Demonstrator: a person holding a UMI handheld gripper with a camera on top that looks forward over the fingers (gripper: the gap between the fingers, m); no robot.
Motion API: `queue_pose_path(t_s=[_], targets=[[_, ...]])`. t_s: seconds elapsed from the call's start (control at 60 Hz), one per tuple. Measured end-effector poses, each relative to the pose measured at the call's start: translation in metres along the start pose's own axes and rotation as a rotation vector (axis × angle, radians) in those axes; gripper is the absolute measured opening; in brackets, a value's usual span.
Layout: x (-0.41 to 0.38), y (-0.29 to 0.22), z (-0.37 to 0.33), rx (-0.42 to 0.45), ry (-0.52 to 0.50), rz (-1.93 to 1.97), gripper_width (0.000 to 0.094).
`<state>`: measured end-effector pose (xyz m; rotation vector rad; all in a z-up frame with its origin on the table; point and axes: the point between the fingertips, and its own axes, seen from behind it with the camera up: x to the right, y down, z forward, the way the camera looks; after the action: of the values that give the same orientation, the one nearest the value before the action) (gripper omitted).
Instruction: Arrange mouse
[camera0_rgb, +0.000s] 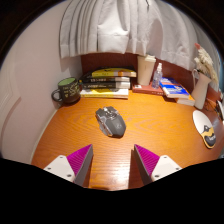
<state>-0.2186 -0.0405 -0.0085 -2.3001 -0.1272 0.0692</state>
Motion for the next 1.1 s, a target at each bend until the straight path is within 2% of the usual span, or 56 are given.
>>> queue_pose_path(t_s=[0.217,0.417,0.617,0.85,0.933,0.967,1.1], targets=[[0.002,-0.050,0.063,-0.011,0.047,0.030,0.0829],[0.015,-0.075,0.096,-0.034,0.089,0.038,0.0769],[0.015,-0.083,0.107,-0.057,0.089,0.059,0.0572],[0.014,-0.085,0.107,-0.054,0.108,0.070,0.0486],[0.014,-0.086,0.106,-0.053,0.089,0.089,0.0446],[0.014,-0.087,0.107,-0.056,0.079,0.092,0.0394],[0.015,-0.091,0.108,-0.092,0.032,0.115,0.0360]])
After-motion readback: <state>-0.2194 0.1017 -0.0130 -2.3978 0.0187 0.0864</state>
